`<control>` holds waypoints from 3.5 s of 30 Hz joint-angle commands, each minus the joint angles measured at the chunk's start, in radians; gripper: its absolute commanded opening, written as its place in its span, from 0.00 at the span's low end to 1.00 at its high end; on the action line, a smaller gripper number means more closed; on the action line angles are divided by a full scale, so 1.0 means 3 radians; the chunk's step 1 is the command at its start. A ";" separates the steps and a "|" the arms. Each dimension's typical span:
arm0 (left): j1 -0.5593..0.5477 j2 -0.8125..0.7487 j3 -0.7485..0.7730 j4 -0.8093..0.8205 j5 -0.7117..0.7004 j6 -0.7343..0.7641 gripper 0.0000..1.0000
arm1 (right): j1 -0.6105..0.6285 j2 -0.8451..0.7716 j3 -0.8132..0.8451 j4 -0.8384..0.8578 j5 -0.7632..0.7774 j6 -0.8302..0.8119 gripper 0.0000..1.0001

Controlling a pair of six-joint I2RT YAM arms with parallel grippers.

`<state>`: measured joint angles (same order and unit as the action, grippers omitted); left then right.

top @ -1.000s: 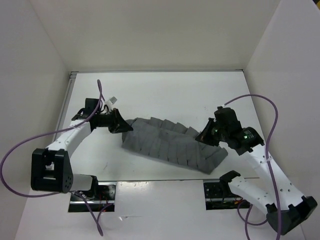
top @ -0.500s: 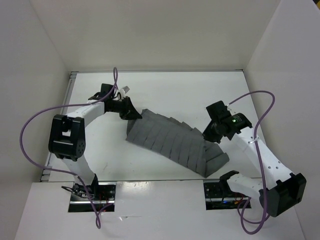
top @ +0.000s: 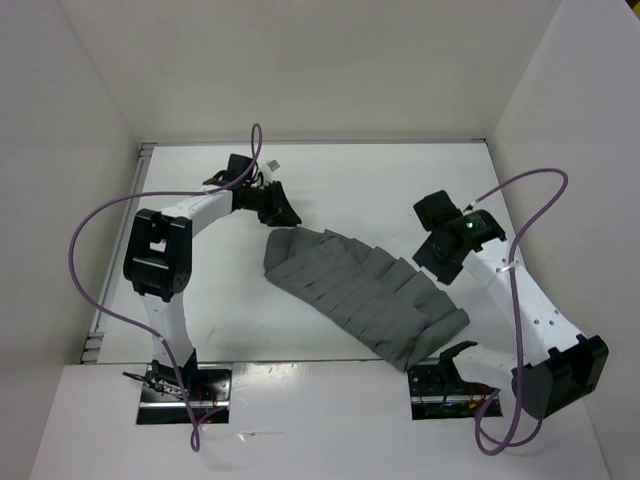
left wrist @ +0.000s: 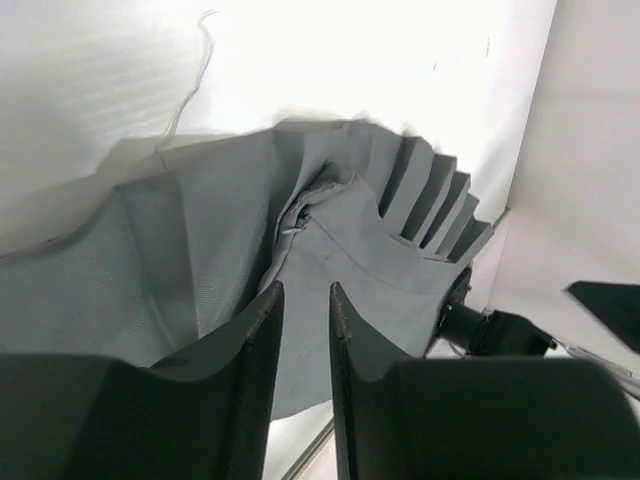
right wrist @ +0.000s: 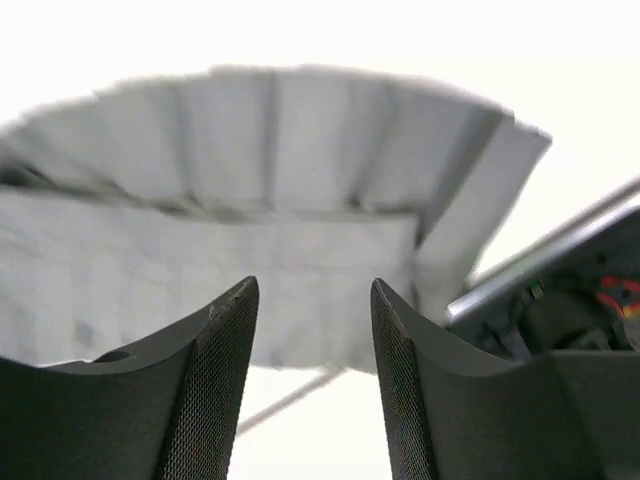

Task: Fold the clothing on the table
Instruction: Fold the skirt

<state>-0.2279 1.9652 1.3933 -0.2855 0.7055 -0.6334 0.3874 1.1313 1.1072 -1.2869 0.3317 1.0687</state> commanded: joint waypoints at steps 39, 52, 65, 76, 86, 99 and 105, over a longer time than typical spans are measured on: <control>0.0402 -0.0107 -0.0901 -0.0761 -0.1304 0.0296 0.00 | 0.0079 0.3090 0.1314 0.1416 -0.0901 -0.1266 0.07; 0.0831 -0.0577 -0.0534 -0.0777 -0.0886 0.0566 0.34 | 0.0110 0.2506 0.2001 0.2111 -0.0907 -0.1593 0.38; 0.0597 -0.0231 0.0049 -0.0557 0.0296 0.1180 0.52 | -0.0283 0.1103 0.0329 0.2071 -0.1049 -0.1216 0.56; 0.0397 0.0255 0.0239 -0.0556 0.0379 0.1329 0.52 | -0.0647 0.0591 -0.0096 0.1907 -0.1162 -0.1180 0.57; 0.0146 0.0357 0.0197 -0.0557 0.0174 0.1329 0.52 | -0.0678 0.0560 -0.0158 0.1907 -0.1233 -0.1210 0.57; 0.0187 0.0005 0.0136 -0.0490 -0.0332 0.1155 0.52 | -0.0678 0.0356 -0.0255 0.1907 -0.1336 -0.1210 0.58; 0.0223 0.0132 0.0213 -0.0490 -0.0235 0.1155 0.52 | -0.0678 0.0320 -0.0285 0.1876 -0.1336 -0.1210 0.58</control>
<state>-0.1677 2.0174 1.4345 -0.4427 0.6155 -0.2916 0.1890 1.2572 1.0245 -0.7200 -0.0654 0.7063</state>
